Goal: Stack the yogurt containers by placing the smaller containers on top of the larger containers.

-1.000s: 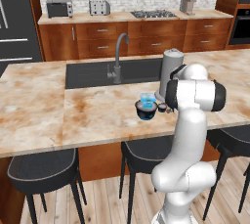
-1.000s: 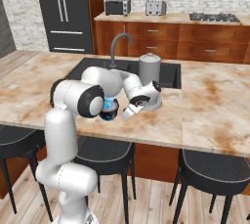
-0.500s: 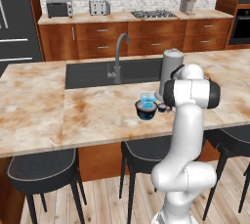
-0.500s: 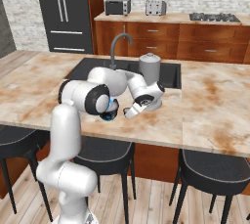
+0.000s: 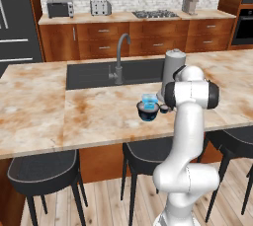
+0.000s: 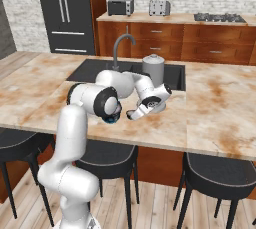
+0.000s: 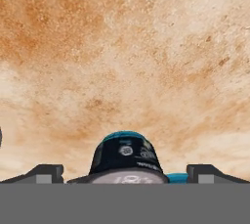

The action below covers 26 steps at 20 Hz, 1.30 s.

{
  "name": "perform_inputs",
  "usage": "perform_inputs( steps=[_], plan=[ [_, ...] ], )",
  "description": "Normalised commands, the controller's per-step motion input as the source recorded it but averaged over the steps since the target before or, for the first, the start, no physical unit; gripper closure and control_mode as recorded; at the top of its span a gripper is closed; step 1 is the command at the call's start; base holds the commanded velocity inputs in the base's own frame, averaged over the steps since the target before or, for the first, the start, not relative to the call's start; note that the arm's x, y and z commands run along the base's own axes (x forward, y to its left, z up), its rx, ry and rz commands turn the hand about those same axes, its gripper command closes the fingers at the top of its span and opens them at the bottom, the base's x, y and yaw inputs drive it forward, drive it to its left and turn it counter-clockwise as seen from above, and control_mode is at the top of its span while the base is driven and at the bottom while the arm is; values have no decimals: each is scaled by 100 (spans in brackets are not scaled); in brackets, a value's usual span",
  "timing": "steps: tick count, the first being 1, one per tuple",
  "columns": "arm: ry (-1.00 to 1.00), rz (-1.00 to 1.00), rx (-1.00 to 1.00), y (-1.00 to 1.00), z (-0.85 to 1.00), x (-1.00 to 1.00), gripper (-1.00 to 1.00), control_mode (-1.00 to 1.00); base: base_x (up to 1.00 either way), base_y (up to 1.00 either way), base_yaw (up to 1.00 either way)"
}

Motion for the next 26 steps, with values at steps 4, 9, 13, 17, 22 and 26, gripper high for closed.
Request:
perform_inputs(
  steps=[4, 9, 13, 17, 22, 26],
  plan=[
    [2, 0, 4, 0, -11, 23, -100, -100, 0, 0, 0],
    [5, 0, 4, 0, -10, 14, -100, -100, 0, 0, 0],
    [5, 0, 4, 0, -9, 7, -100, -100, 0, 0, 0],
    [5, 0, 4, 0, -8, 3, -100, -100, 0, 0, 0],
    [5, 0, 3, 0, -9, 2, -100, -100, 0, 0, 0],
    [4, 0, 2, 0, -8, 3, -100, -100, 0, 0, 0]
  ],
)
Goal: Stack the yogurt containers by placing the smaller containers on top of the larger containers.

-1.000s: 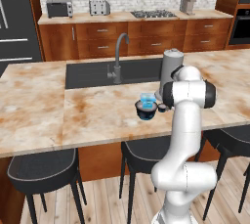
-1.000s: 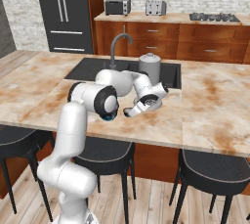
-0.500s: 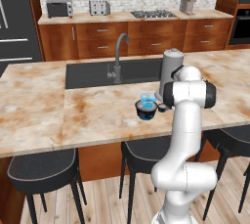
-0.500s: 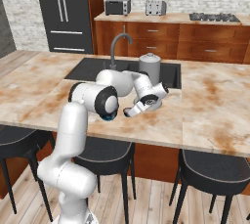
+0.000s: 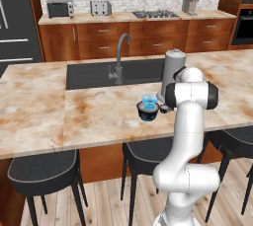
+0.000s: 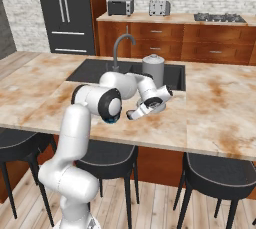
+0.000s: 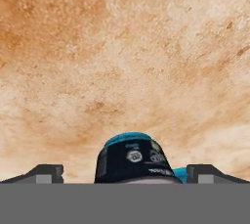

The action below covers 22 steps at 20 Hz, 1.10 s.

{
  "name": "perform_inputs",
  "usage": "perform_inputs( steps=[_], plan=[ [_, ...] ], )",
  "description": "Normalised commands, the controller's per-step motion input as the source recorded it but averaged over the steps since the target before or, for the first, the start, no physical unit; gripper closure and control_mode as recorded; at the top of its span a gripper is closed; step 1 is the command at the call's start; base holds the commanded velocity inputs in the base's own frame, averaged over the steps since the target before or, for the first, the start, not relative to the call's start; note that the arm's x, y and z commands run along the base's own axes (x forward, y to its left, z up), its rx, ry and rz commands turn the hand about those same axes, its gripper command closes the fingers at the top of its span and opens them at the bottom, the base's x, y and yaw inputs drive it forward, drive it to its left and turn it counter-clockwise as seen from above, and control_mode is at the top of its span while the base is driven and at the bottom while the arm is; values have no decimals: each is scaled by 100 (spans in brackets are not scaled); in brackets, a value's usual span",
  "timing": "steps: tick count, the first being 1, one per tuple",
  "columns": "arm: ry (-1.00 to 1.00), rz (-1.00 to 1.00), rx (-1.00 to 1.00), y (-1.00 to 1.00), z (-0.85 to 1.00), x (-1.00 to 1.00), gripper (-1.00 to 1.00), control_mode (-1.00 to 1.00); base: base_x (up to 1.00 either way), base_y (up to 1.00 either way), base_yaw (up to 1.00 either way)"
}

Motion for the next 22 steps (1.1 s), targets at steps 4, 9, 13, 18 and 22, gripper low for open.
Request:
perform_inputs(
  steps=[4, 9, 13, 18, 22],
  plan=[
    [4, 0, 3, 0, -6, 2, -100, -100, 0, 0, 0],
    [4, 0, 3, 0, -3, 1, -100, -100, 0, 0, 0],
    [4, 0, 3, 0, -2, 1, -100, -100, 0, 0, 0],
    [3, 0, 2, 2, -2, 1, -100, -100, 0, 0, 0],
    [3, 0, 2, 5, -2, 0, -100, -100, 0, 0, 0]
  ],
)
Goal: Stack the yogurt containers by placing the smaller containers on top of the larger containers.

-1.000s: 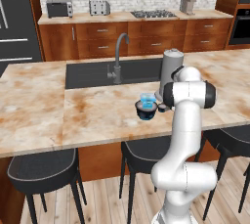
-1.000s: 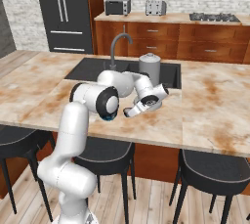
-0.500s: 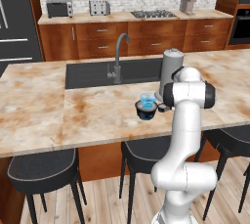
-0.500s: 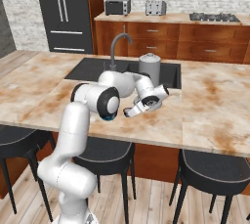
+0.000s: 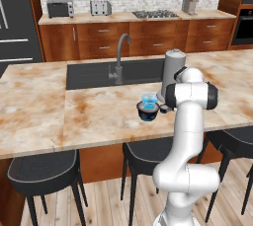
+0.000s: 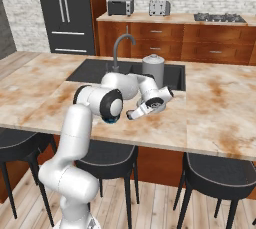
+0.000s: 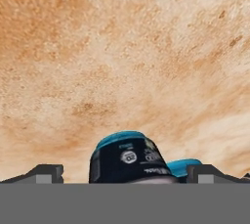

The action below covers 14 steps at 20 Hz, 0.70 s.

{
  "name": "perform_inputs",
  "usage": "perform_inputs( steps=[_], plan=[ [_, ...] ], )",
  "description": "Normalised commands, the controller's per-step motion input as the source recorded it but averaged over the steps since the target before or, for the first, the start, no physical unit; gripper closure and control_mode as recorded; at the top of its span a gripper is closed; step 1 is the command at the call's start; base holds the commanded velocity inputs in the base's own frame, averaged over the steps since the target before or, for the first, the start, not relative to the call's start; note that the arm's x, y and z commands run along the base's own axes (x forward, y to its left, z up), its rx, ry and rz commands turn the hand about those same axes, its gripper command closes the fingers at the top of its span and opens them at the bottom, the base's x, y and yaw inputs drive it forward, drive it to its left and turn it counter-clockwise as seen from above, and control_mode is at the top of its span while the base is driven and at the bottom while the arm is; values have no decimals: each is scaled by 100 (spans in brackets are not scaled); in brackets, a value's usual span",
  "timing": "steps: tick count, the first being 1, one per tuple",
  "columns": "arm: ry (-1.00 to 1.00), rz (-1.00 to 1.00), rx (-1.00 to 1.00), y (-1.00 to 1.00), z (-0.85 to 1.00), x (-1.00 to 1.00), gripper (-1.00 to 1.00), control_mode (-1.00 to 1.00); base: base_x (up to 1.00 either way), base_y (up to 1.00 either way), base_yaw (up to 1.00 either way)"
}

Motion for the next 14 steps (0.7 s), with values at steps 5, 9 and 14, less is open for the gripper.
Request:
perform_inputs(
  steps=[5, 9, 14],
  plan=[
    [2, 0, 1, 11, -4, 0, -100, -100, 0, 0, 0],
    [0, 0, 0, 16, -8, 0, -100, -100, 0, 0, 0],
    [0, 0, 0, 16, -11, 0, -100, -100, 0, 0, 0]
  ],
)
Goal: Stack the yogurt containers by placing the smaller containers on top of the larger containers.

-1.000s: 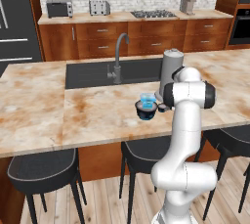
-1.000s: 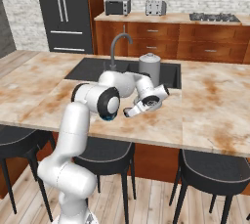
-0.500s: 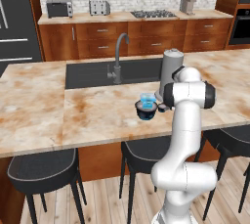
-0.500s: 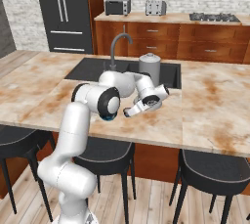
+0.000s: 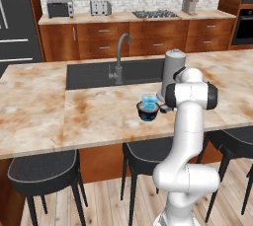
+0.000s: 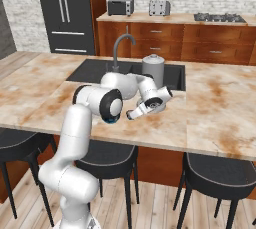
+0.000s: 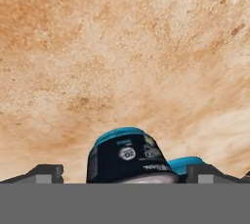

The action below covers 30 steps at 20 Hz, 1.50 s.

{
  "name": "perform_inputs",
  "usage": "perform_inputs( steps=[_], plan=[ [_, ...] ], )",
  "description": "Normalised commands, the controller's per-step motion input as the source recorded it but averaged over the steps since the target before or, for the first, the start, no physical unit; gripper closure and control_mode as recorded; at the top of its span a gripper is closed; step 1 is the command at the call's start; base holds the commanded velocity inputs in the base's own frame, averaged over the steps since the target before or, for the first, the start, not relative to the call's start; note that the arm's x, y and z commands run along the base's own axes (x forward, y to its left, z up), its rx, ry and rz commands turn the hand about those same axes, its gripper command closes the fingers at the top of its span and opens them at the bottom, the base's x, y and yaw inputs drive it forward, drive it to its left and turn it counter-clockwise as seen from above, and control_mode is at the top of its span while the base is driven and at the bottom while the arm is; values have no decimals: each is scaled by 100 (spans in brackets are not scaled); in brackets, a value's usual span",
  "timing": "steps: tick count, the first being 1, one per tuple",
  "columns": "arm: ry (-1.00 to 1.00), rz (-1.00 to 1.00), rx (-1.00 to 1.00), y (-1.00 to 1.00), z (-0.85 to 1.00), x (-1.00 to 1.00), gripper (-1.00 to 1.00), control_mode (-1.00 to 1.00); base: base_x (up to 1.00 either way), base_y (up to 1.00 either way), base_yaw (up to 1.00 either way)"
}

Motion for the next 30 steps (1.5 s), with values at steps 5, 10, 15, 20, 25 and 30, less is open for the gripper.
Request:
perform_inputs(
  steps=[5, 10, 15, 20, 25, 30],
  plan=[
    [0, 0, 0, 16, -12, 0, -100, -100, 0, 0, 0],
    [0, 1, 0, 13, -13, 0, -100, -100, 0, 0, 0],
    [0, 1, 0, 10, -15, 0, -100, -100, 0, 0, 0],
    [0, 1, 0, 8, -17, 0, -100, -100, 0, 0, 0],
    [0, 1, 0, 9, -15, 1, -100, -100, 0, 0, 0],
    [-1, 0, 0, 8, -12, 1, 100, -100, 0, 0, 0]
  ],
)
